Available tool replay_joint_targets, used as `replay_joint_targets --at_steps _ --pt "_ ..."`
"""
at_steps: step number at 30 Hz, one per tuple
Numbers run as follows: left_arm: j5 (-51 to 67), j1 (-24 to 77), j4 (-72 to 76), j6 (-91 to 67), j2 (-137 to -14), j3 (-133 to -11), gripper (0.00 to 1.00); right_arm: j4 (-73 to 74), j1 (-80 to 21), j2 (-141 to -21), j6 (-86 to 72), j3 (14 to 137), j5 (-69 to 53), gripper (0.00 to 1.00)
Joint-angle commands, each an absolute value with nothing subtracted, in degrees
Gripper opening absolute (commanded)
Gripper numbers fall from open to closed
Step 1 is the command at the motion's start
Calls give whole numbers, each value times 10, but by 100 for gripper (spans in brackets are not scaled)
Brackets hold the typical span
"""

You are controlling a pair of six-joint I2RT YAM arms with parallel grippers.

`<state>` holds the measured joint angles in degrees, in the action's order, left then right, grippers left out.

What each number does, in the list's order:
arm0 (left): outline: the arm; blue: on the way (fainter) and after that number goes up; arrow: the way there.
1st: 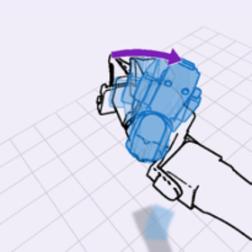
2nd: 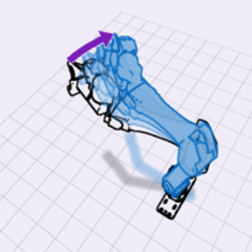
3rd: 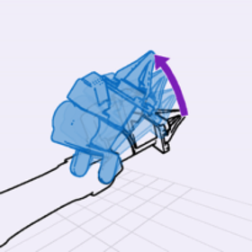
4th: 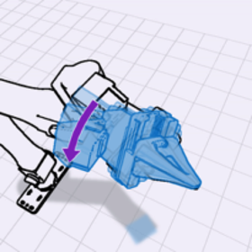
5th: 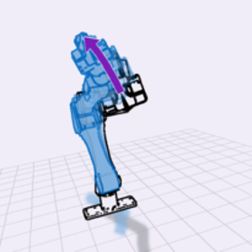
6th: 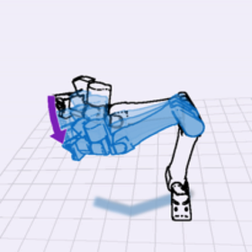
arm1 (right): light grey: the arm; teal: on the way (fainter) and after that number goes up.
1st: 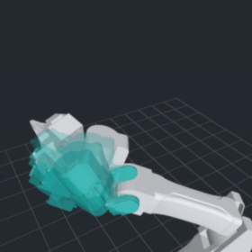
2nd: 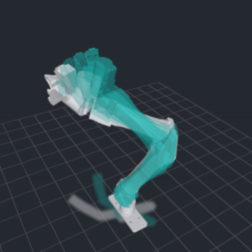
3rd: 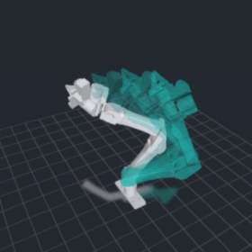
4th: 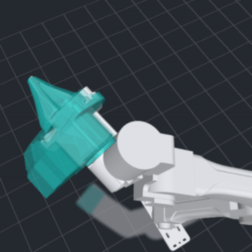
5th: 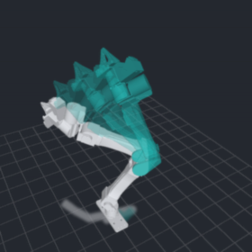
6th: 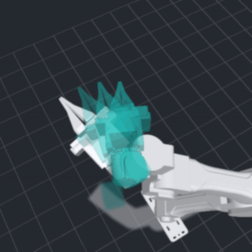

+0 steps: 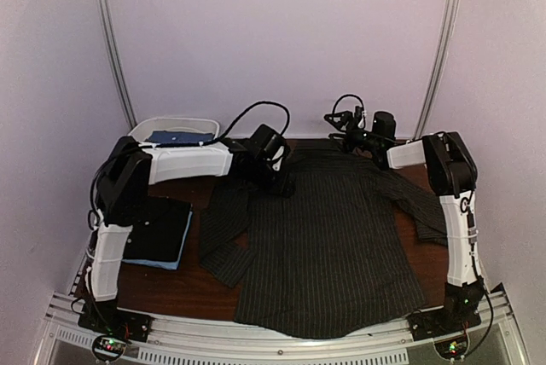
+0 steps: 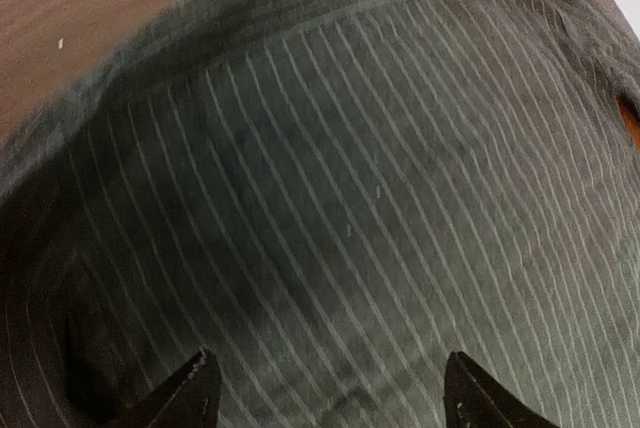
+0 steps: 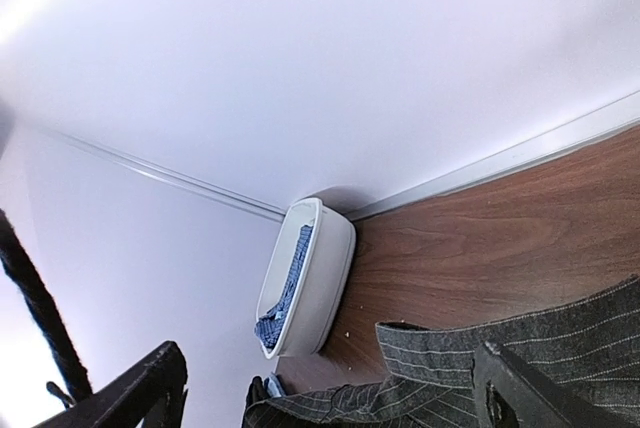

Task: Fold and stack the long sleeve shirts
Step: Smooth out the flattened shirt at the center of the board.

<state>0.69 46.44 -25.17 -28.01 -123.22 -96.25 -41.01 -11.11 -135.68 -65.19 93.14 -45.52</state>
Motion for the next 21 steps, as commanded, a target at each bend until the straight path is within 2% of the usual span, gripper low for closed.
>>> replay_joint_targets --at_steps 1,5,7,15,21 --pt "-75 441 -305 -266 -1334 -1131 75 -420 -109 -1326 -654 903 -471 100" --pt "-66 386 -336 -286 -1421 -1256 70 -367 -109 -1254 -592 842 -467 100" --pt "-52 358 -334 -298 -1448 -1282 69 -332 -110 -1213 -557 807 -460 100" --pt "-1 303 -313 -301 -1481 -1323 71 -277 -114 -1070 -476 633 -429 100" --pt "37 306 -310 -284 -1453 -1335 77 -246 -123 -1040 -439 566 -401 100"
